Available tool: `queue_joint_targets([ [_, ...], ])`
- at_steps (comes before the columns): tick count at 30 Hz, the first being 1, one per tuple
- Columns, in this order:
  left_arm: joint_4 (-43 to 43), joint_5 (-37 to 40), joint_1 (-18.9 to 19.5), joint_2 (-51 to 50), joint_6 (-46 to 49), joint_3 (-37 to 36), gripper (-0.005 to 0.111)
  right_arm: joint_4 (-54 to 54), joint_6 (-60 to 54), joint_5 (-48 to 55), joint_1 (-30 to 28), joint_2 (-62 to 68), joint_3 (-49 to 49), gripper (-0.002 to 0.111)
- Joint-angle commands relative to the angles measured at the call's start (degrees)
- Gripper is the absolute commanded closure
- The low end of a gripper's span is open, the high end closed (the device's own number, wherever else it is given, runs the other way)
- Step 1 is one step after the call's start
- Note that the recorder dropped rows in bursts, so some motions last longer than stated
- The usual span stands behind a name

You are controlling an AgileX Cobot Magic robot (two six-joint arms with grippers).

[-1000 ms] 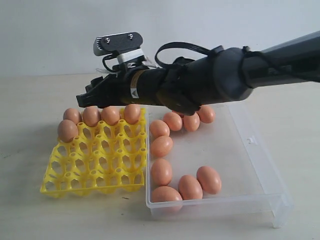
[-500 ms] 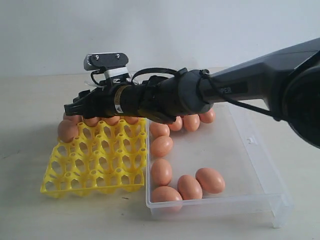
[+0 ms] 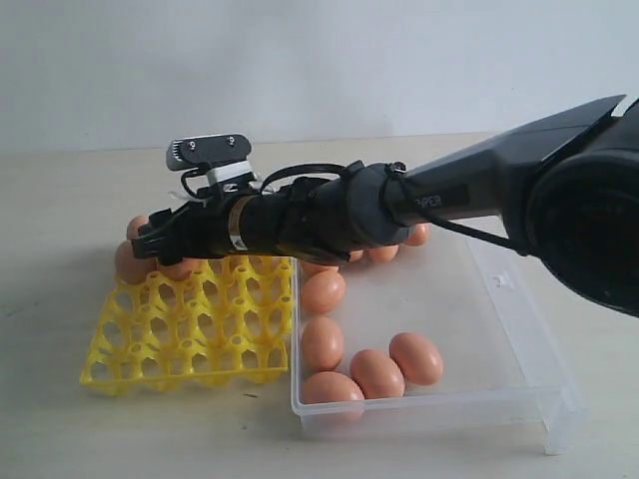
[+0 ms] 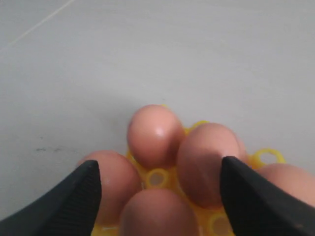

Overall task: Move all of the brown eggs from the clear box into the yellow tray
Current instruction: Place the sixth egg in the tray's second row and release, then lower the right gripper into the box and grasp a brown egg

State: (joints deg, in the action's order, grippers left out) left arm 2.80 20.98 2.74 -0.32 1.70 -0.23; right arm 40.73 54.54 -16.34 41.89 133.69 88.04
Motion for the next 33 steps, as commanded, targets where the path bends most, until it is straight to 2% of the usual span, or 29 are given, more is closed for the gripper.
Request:
queue_joint_targets([
  [1, 0.3, -0.7, -0.5, 0.3, 0.0, 0.2, 0.107, -1.8, -0.5, 10.0, 0.1, -4.5, 0.4, 0.042],
  [5, 0.3, -0.7, -0.5, 0.3, 0.0, 0.2, 0.107, -4.7, -11.5, 26.6, 0.1, -14.1, 0.4, 0.052],
  [9, 0.3, -0.7, -0.5, 0.3, 0.0, 0.2, 0.107, -17.7, -34.3, 47.1, -0.1, -23.3, 0.4, 0.066],
  [12, 0.3, -0.7, -0.5, 0.3, 0.0, 0.2, 0.107, -26.7, -43.4, 59.0, -1.4, -27.4, -0.3, 0.074],
  [14, 0.3, -0.7, -0.5, 0.3, 0.0, 0.2, 0.107, -30.2, -45.8, 62.4, -2.3, -29.4, -2.6, 0.073],
  [19, 0.3, -0.7, -0.5, 0.3, 0.0, 0.2, 0.107, -33.4, -45.1, 62.9, -3.4, -34.0, -16.5, 0.063],
  [24, 0.3, -0.7, -0.5, 0.3, -0.1, 0.2, 0.107, -35.3, -43.9, 54.6, -3.9, -37.5, -28.3, 0.057],
  [33, 0.3, -0.7, -0.5, 0.3, -0.1, 0.2, 0.107, -35.6, -43.9, 51.5, -5.1, -37.8, -32.8, 0.056],
])
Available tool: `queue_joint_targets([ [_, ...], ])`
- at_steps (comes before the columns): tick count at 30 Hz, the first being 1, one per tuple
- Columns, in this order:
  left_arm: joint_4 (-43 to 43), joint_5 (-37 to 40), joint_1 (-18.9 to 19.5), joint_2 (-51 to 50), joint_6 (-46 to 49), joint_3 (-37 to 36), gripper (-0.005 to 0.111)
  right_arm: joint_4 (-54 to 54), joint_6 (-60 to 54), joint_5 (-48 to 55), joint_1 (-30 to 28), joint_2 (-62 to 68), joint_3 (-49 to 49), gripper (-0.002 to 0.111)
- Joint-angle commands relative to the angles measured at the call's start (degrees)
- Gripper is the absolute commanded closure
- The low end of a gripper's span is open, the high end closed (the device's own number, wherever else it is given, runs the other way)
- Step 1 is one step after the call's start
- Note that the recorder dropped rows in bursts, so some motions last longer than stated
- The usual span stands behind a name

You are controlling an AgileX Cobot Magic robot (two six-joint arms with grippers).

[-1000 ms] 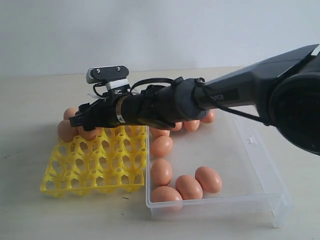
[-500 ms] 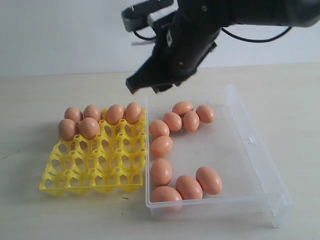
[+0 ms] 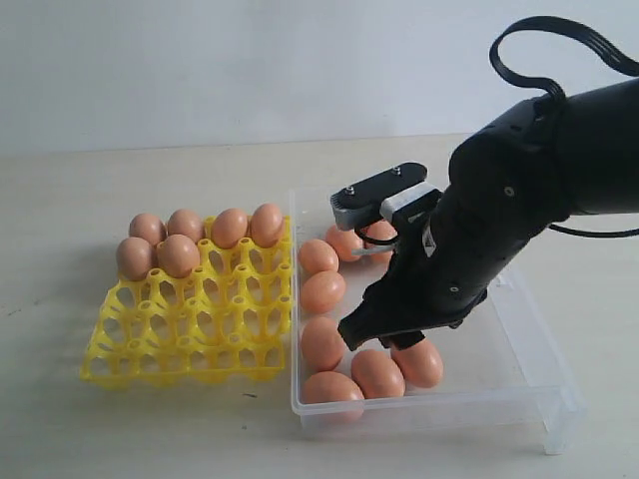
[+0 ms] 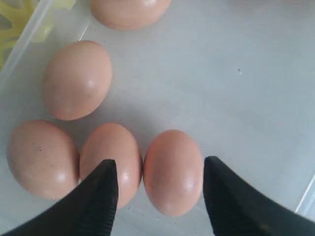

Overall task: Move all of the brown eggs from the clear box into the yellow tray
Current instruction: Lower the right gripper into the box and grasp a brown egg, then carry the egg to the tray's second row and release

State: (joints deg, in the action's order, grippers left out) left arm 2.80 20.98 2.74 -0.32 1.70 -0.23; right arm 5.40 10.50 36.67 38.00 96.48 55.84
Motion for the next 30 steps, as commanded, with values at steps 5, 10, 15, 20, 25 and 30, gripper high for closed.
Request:
queue_joint_targets([
  [5, 0.3, -0.7, -0.5, 0.3, -0.1, 0.2, 0.107, 0.7, 0.1, -3.5, -2.6, 0.4, -0.6, 0.056],
  [10, 0.3, -0.7, -0.5, 0.3, -0.1, 0.2, 0.107, 0.7, 0.1, -3.9, -2.6, 6.8, -0.6, 0.056],
  [15, 0.3, -0.7, -0.5, 0.3, -0.1, 0.2, 0.107, 0.6, 0.0, -3.5, -2.6, 9.1, -0.6, 0.076],
  [20, 0.3, -0.7, -0.5, 0.3, -0.1, 0.2, 0.107, 0.5, -3.1, -12.1, -2.6, 0.5, -0.6, 0.108],
  [25, 0.3, -0.7, -0.5, 0.3, -0.1, 0.2, 0.107, -1.9, -3.4, -39.9, -1.3, -4.0, -0.6, 0.108],
  [30, 0.3, -0.7, -0.5, 0.3, -0.1, 0.2, 0.107, 7.2, 4.3, -61.4, 0.0, 1.3, -0.6, 0.108],
])
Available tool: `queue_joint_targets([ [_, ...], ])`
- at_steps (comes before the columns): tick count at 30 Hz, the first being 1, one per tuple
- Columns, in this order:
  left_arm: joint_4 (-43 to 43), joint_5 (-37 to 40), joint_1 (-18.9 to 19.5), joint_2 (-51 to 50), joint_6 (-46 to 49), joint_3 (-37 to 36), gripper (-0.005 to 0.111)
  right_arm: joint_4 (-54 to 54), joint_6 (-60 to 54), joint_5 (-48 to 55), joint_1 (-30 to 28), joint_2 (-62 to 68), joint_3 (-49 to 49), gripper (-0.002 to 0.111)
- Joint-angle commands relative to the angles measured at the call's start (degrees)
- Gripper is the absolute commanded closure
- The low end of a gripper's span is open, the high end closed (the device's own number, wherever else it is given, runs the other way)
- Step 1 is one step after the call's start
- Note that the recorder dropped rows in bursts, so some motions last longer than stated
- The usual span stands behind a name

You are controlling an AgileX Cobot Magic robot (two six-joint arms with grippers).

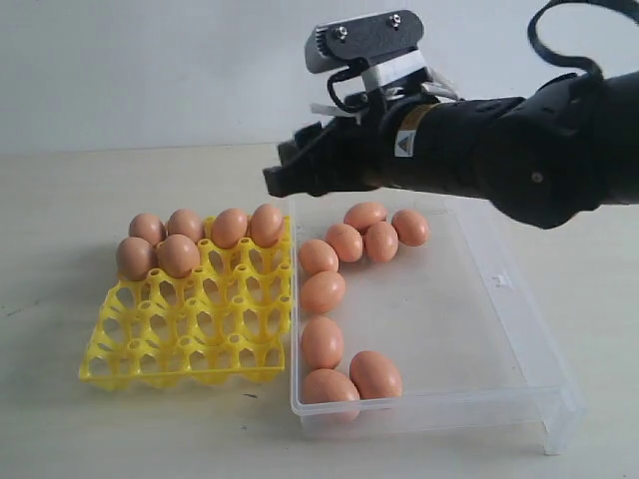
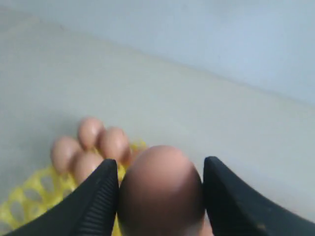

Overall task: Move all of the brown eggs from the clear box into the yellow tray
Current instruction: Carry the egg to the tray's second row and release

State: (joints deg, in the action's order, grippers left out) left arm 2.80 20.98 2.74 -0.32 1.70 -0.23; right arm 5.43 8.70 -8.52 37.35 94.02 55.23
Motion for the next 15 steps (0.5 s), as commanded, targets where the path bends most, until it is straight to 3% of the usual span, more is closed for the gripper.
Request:
queue_joint_targets([
  [1, 0.3, -0.7, -0.5, 0.3, -0.1, 0.2, 0.107, 9.8, 9.4, -19.5, 0.7, 5.2, 0.0, 0.108],
  [3, 0.3, -0.7, -0.5, 0.3, -0.1, 0.2, 0.107, 15.9, 15.5, -24.6, 0.7, 9.2, 1.3, 0.108],
  [8, 0.3, -0.7, -0.5, 0.3, -0.1, 0.2, 0.107, 24.9, 26.4, -25.4, 0.7, 19.5, 8.4, 0.108],
  [15, 0.3, -0.7, -0.5, 0.3, -0.1, 0.2, 0.107, 29.9, 32.4, -24.2, 0.7, 28.0, 16.7, 0.108],
])
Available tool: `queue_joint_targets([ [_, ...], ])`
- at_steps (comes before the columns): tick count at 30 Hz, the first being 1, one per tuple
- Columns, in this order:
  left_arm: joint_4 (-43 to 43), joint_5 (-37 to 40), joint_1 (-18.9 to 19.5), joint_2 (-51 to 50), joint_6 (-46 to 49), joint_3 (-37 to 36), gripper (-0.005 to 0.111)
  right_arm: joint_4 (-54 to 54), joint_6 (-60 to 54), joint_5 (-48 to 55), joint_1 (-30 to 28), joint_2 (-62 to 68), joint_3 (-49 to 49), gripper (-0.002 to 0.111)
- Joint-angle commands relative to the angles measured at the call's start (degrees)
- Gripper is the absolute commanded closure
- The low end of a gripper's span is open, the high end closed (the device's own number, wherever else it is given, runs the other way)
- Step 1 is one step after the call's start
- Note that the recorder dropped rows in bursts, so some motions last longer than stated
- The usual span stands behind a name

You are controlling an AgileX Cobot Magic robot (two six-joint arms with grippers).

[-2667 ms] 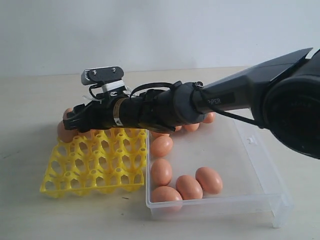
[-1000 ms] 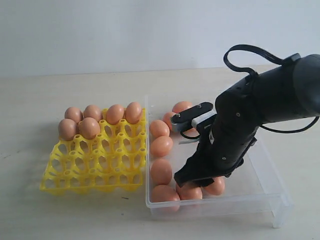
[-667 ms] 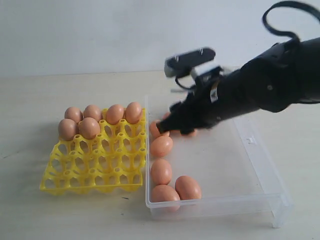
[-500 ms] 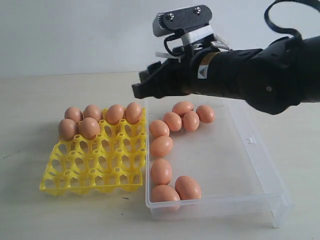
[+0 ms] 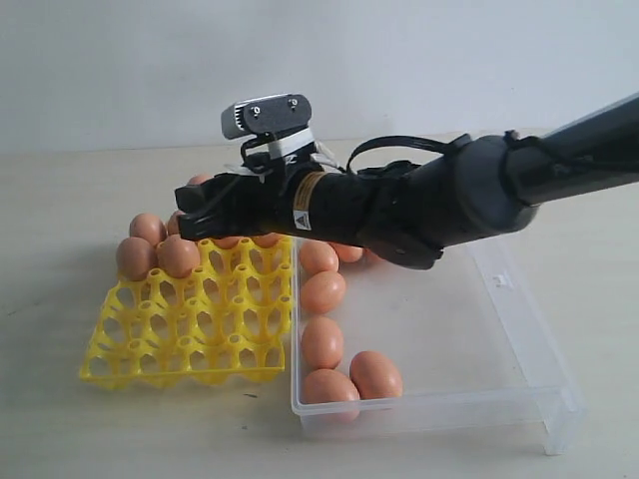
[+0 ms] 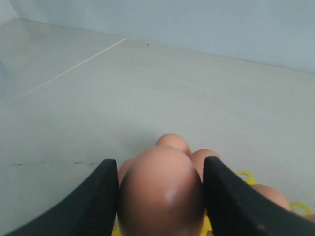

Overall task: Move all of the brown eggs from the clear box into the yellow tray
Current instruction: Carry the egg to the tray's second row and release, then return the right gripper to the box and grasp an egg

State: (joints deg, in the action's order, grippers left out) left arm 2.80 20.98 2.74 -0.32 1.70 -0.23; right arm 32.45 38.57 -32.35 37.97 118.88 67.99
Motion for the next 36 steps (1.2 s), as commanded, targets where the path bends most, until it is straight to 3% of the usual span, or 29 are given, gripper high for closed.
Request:
queue_joint_targets([
  [1, 0.3, -0.7, -0.5, 0.3, -0.1, 0.2, 0.107, 3.5, 2.6, -0.4, 0.1, 4.1, 4.8, 0.108],
  [11, 0.3, -0.7, -0.5, 0.3, -0.1, 0.2, 0.107, 3.5, 0.1, 7.2, -0.1, 8.9, 7.9, 0.107],
  [14, 0.3, -0.7, -0.5, 0.3, -0.1, 0.2, 0.107, 2.6, 0.2, 7.2, -0.2, 9.4, 7.9, 0.094],
  [20, 0.3, -0.7, -0.5, 0.3, -0.1, 0.2, 0.107, -0.1, 0.1, 7.4, -0.3, 9.4, 7.9, 0.047],
  [22, 0.3, -0.7, -0.5, 0.3, -0.1, 0.2, 0.107, -0.5, 0.1, 8.8, -0.5, 8.8, 7.9, 0.042],
  [26, 0.3, -0.7, -0.5, 0.3, -0.1, 0.2, 0.107, 0.1, 0.1, 18.8, -0.5, 3.8, 7.9, 0.049],
  [33, 0.3, -0.7, -0.5, 0.3, -0.1, 0.2, 0.107, -3.8, -4.5, 54.5, -0.5, -12.4, 7.7, 0.082],
  [36, 0.3, -0.7, -0.5, 0.3, -0.1, 0.2, 0.107, -10.1, -12.4, 63.2, -0.5, -17.0, 5.5, 0.082],
])
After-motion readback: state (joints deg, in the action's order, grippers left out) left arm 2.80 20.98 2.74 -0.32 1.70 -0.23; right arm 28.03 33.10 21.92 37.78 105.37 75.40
